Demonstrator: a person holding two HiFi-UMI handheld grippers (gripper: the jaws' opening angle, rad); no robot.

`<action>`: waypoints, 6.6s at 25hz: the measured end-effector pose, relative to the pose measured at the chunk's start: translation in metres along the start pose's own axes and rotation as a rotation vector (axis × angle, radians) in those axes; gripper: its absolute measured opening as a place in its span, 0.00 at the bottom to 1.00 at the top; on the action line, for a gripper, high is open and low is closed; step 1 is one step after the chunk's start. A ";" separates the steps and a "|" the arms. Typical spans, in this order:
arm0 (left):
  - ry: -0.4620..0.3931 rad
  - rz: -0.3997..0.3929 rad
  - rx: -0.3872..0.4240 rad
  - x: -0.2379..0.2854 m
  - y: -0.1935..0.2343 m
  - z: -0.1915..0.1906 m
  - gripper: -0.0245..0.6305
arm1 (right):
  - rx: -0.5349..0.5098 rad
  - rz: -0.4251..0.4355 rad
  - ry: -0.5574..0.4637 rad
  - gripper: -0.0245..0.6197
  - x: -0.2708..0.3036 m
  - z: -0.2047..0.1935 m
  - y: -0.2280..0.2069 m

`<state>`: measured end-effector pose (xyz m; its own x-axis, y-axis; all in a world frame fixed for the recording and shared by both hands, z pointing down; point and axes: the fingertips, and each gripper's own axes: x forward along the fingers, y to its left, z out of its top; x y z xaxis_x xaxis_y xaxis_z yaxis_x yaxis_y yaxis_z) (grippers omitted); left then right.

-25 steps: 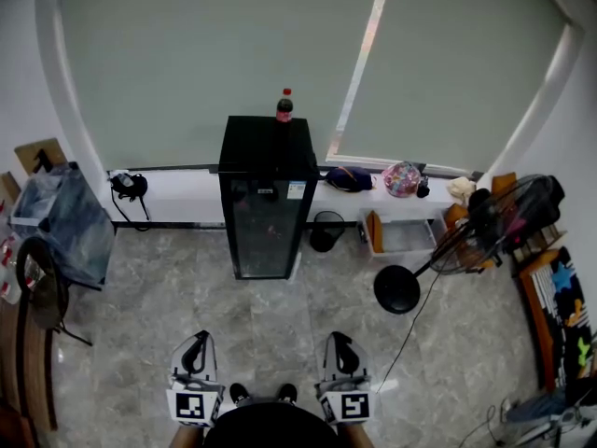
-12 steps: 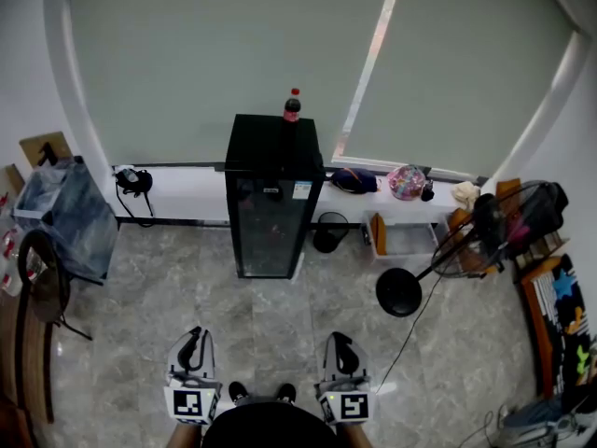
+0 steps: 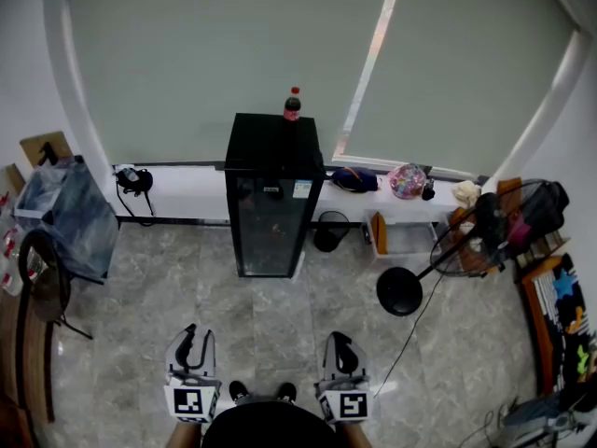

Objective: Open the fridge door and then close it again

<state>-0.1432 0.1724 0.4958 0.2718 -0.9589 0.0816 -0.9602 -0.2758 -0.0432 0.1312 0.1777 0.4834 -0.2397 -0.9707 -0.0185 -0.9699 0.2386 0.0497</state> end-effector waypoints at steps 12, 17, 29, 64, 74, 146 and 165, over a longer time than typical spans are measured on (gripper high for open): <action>-0.003 -0.005 -0.001 0.005 -0.008 -0.001 0.30 | 0.003 0.004 -0.020 0.04 0.001 0.004 0.000; -0.012 0.009 0.012 0.006 -0.004 -0.002 0.37 | 0.001 0.008 -0.007 0.04 0.001 -0.002 0.000; -0.022 0.042 0.013 0.010 0.001 0.002 0.57 | -0.001 -0.007 -0.015 0.04 0.003 -0.001 -0.006; -0.024 -0.024 0.048 -0.008 0.045 -0.006 0.81 | 0.021 -0.115 0.008 0.05 -0.012 0.003 0.030; -0.057 -0.001 0.010 -0.027 0.086 -0.006 0.81 | -0.020 -0.098 0.009 0.05 -0.011 0.004 0.074; 0.078 0.162 -0.049 0.289 0.113 0.002 0.80 | 0.002 0.107 0.043 0.05 0.309 -0.008 -0.077; 0.185 0.045 -0.077 0.315 0.148 -0.047 0.77 | 0.000 -0.007 0.093 0.05 0.311 -0.020 -0.051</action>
<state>-0.2024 -0.1678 0.5615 0.2193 -0.9396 0.2627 -0.9750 -0.2207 0.0247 0.1071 -0.1374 0.4946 -0.2283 -0.9708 0.0739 -0.9714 0.2322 0.0498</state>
